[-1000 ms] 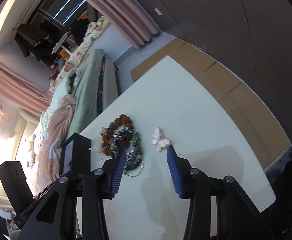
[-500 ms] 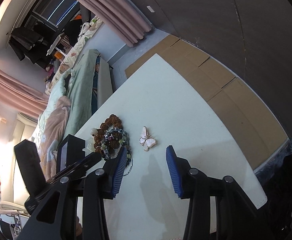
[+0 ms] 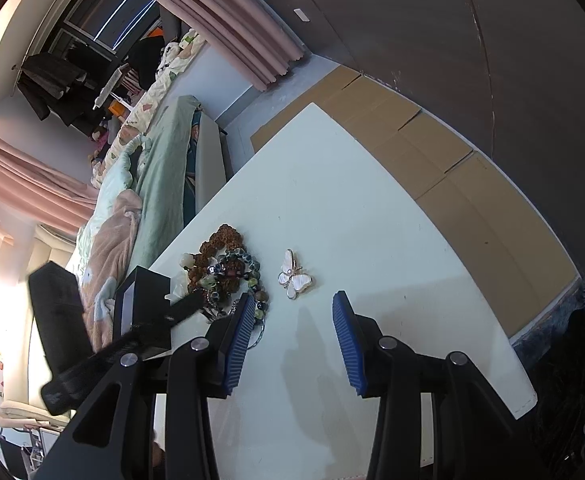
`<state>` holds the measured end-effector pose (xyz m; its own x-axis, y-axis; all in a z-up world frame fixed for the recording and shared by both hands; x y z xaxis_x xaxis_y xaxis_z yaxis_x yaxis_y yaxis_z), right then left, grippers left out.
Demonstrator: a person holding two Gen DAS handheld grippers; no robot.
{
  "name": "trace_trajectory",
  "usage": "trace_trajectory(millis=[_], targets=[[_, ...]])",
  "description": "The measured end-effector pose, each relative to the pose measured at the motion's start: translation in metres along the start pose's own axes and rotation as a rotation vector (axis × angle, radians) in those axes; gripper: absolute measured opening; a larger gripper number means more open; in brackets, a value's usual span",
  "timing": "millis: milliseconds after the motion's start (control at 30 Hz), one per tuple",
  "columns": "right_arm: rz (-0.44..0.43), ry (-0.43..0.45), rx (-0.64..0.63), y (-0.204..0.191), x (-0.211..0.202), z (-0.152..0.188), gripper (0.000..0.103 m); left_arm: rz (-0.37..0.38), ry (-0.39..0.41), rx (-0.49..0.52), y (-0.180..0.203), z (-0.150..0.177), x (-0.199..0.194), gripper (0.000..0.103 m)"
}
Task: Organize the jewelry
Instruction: 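Grasp the dark bead bracelet with the left gripper, then grasp the white butterfly brooch with the right gripper while the left lifts the bead bracelet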
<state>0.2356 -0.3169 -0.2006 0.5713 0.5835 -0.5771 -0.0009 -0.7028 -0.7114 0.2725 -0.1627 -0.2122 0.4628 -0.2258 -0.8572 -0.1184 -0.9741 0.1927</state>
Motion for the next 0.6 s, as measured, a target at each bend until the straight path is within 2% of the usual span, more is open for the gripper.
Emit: trace_trajectory(millis=[467,600], targets=[[-0.007,-0.029,0.045,0.007,0.011,0.0,0.04,0.017,0.157,-0.005,-0.003,-0.032,-0.084,0.008],[0.022,-0.044,0.03,0.006,0.021,-0.007,0.04,0.012,0.188,-0.02,-0.011,-0.038,-0.103,0.008]])
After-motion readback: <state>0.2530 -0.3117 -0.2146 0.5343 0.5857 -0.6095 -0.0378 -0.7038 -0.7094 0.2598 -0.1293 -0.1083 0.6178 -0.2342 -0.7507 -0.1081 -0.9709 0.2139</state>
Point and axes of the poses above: each gripper's, at about its wrist camera, not at the fingertips, and x roughly the way its jaws point, y to its right, z to its underside, the point moved 10 cm from there along x, roughly the way its jaws point, and after that the axes turned 14 degrees about -z, right-handed, at the moved point
